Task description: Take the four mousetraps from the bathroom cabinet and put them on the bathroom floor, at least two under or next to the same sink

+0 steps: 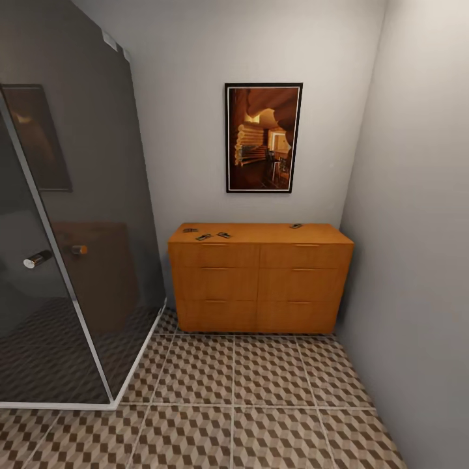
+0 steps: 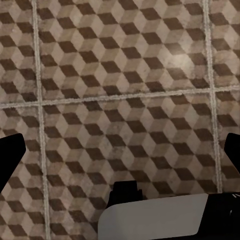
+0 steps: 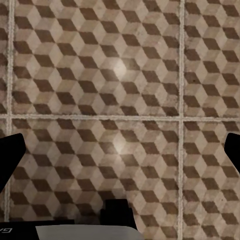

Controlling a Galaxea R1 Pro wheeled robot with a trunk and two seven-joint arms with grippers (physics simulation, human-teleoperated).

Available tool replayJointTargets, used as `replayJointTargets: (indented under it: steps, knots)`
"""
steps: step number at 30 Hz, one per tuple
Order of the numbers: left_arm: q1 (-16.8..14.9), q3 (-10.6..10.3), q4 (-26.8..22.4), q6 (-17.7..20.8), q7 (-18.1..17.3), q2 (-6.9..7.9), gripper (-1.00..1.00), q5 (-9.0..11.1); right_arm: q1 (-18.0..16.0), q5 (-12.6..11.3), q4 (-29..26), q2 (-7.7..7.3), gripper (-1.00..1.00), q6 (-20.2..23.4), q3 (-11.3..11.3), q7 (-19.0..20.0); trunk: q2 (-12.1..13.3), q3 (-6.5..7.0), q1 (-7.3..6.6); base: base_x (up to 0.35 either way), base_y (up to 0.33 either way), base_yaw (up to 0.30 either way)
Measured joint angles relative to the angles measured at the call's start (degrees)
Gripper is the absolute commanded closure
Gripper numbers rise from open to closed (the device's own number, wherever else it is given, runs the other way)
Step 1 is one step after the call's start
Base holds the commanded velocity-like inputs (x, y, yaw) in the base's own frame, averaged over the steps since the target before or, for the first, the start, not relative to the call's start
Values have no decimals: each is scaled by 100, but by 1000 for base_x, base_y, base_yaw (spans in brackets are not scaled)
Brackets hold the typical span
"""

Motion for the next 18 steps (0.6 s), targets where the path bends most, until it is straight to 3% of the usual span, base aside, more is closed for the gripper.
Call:
replayJointTargets:
  steps: [18]
  knots:
    - [3,0,25,0,0,0,-100,0,0,0,0,0,-100,-2,0,0,0,0,0,0,0,0]
